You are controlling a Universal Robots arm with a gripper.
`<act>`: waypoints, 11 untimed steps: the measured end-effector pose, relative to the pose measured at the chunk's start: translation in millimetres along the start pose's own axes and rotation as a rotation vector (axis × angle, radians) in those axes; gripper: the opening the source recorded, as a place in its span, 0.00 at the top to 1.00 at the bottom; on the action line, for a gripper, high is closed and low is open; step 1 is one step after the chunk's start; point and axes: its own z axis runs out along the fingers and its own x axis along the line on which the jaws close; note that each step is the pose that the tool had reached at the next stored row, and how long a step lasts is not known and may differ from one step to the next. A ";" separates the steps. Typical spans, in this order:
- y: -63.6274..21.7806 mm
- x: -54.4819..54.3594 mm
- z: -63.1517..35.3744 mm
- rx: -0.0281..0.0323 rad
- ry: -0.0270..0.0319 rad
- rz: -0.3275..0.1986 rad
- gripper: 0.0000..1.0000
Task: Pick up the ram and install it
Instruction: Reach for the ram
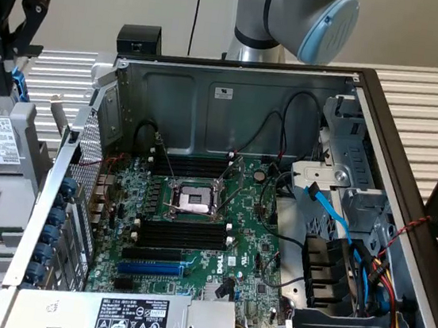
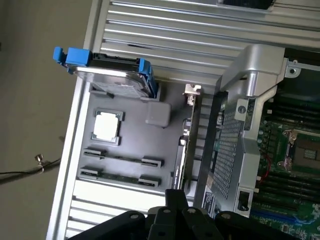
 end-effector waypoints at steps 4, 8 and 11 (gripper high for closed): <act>1.1 8.9 6.0 -0.0219 -0.0003 -0.047 0.89; 2.3 15.8 7.0 -0.0210 0.0032 -0.073 0.89; 2.4 17.2 7.3 -0.0191 0.0073 -0.117 0.89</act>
